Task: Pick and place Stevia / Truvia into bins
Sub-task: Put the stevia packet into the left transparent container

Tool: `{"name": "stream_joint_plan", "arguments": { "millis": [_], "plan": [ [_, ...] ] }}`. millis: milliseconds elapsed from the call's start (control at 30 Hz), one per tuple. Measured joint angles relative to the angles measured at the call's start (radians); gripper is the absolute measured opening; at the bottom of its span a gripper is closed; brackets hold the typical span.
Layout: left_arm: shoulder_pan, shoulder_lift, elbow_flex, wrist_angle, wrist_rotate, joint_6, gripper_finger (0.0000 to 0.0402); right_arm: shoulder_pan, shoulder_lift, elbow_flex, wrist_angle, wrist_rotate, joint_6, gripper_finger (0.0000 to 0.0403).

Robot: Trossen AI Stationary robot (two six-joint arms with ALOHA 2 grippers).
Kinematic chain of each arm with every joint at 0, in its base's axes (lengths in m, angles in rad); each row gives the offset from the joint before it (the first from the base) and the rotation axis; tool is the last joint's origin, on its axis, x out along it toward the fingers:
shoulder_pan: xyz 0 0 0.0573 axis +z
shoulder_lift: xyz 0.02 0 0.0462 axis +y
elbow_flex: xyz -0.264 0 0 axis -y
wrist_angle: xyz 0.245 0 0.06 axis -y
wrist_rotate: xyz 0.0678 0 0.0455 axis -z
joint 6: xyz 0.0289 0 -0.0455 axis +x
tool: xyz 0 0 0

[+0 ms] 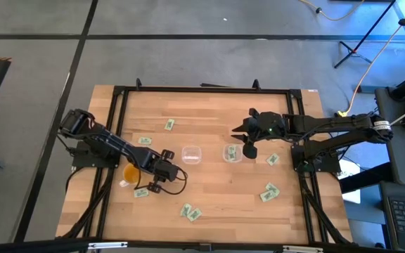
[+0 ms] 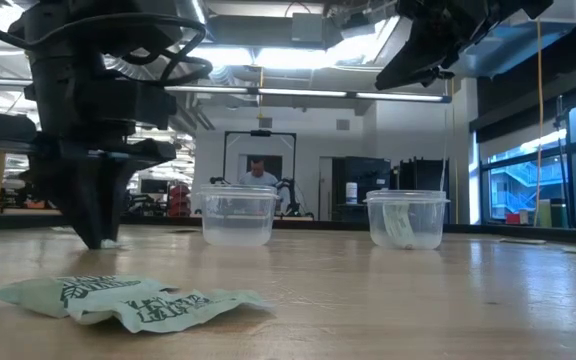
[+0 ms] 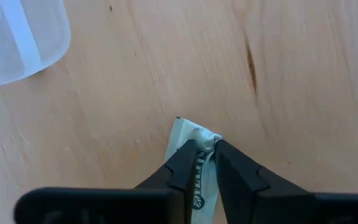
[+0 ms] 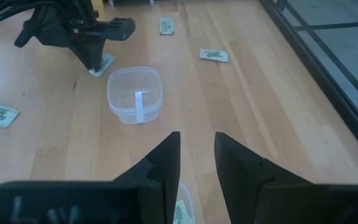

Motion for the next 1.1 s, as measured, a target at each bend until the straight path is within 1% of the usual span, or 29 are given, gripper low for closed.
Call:
{"name": "stream_joint_plan", "arguments": {
  "millis": [200,300,400,500,600,667,800,867,900,1033,1100],
  "plan": [
    [0.001,-0.047,-0.004,-0.008,-0.001,0.035,0.0006,0.000,0.000,0.000,0.000,0.000,0.000,0.0102],
    [0.001,-0.077,-0.004,-0.007,-0.015,0.038,0.0006,0.000,0.000,0.000,0.000,0.000,-0.001,0.0102],
    [0.001,-0.116,0.007,-0.009,-0.061,0.051,0.0005,0.000,0.000,0.000,0.000,0.000,-0.002,0.0102],
    [0.001,-0.157,0.041,0.010,-0.113,0.096,0.0005,0.000,0.000,0.000,0.000,0.000,-0.021,0.0102],
    [0.005,-0.180,0.057,0.090,-0.151,0.181,0.0006,0.000,0.000,0.000,0.000,0.000,-0.025,0.0102],
    [0.017,-0.183,0.058,0.176,-0.169,0.249,0.0005,0.000,0.000,0.000,0.000,0.000,-0.027,0.0102],
    [0.072,-0.174,0.059,0.299,-0.201,0.353,0.0005,0.000,0.000,0.000,0.000,0.000,-0.029,0.0102],
    [0.110,-0.165,0.059,0.332,-0.196,0.371,0.0006,0.000,0.000,0.000,0.000,0.000,-0.048,0.0102],
    [0.130,-0.159,0.059,0.347,-0.178,0.370,0.0006,0.000,0.000,0.000,0.000,0.000,-0.050,0.0102],
    [0.195,-0.122,0.059,0.378,-0.051,0.350,0.0004,0.000,0.000,0.000,0.000,0.000,-0.048,0.0102],
    [0.211,-0.107,0.059,0.398,-0.028,0.344,0.0004,0.000,0.000,0.000,-0.006,0.000,-0.051,0.0102]
  ]
}}
